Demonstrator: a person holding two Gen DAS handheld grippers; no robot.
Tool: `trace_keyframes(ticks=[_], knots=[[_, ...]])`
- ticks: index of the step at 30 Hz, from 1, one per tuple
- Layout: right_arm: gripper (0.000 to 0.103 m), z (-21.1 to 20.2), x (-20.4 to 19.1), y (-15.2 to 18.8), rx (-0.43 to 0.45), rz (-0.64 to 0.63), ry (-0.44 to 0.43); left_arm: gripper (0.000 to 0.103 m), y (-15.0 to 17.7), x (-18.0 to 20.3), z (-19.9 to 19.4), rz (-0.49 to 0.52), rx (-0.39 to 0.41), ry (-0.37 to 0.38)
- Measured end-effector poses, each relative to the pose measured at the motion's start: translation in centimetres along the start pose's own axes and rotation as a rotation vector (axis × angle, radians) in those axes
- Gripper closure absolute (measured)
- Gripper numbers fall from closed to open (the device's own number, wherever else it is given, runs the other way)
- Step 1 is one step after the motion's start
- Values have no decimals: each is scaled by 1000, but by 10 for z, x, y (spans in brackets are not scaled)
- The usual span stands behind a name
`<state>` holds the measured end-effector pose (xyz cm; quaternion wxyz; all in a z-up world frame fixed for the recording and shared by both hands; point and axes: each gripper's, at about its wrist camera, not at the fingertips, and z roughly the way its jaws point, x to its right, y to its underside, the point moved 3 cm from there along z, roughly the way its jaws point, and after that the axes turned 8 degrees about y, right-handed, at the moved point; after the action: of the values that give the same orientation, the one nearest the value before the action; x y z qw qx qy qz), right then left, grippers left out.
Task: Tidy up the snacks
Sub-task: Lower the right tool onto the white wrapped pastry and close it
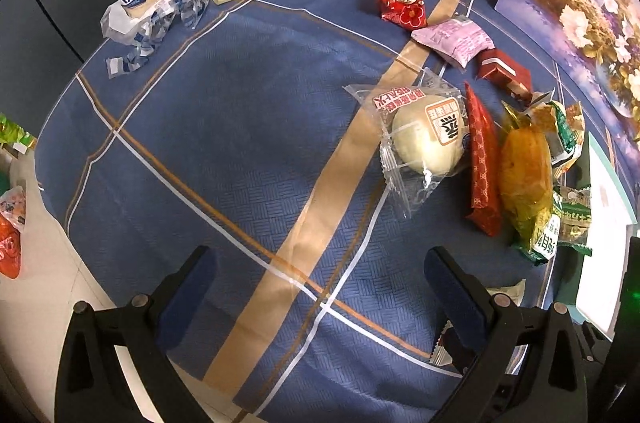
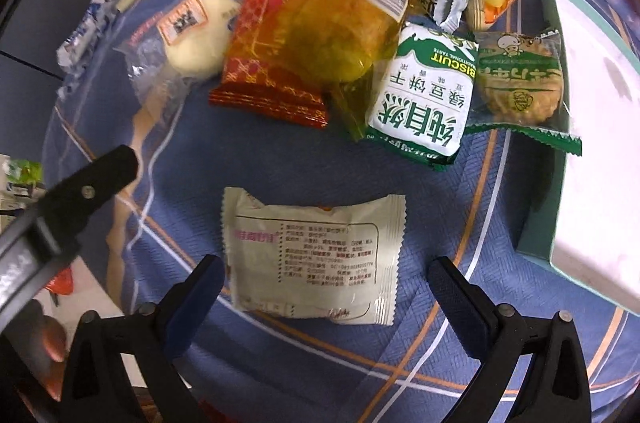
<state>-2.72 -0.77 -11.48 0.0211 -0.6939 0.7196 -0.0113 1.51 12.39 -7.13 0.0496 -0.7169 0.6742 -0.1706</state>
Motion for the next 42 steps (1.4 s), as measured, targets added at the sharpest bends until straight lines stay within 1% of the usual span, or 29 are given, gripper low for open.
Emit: trace_keyframes(ticks=[3,6,10,14,18,19,20,26,27,29,33,36,39,41,42], knots=[[0,8,-12,-5,13,-18,40,0,-1,1,-1,0,3,10],[3,11,-17,-7,18,-12,48,0,-1,2,-1,3,5,17],[14,2,-4,4,29,7,48,0,-1,3,-2,7,7,23],[28,1,3,-3,44,16,49,0,-1,3,-2,9,7,24],[35,-6,11,-2,55,28,44,0,-1,4,-3,4,9,33],[45,-8,14,-2,57,29,43,0,-2,4,-3,1,10,37],[46,-18,26,4,64,28,47,0,-2,4,-3,0,10,41],[48,-32,38,5,79,37,39,0,-7,10,-5,6,13,61],[49,-36,40,4,86,41,35,0,-10,11,-6,7,16,67],[55,-43,45,3,98,49,22,0,-14,14,-9,3,26,79],[59,-56,52,1,120,52,8,0,-23,19,-10,-9,30,97],[61,-54,55,0,105,53,10,0,-27,23,-7,-19,29,112],[66,-58,55,-1,108,57,-11,3,-32,25,-3,-30,32,130],[70,-60,53,-2,119,55,-15,13,-35,26,-3,-25,39,125],[71,-61,53,-2,123,59,-20,16,-38,27,-2,-20,42,130]])
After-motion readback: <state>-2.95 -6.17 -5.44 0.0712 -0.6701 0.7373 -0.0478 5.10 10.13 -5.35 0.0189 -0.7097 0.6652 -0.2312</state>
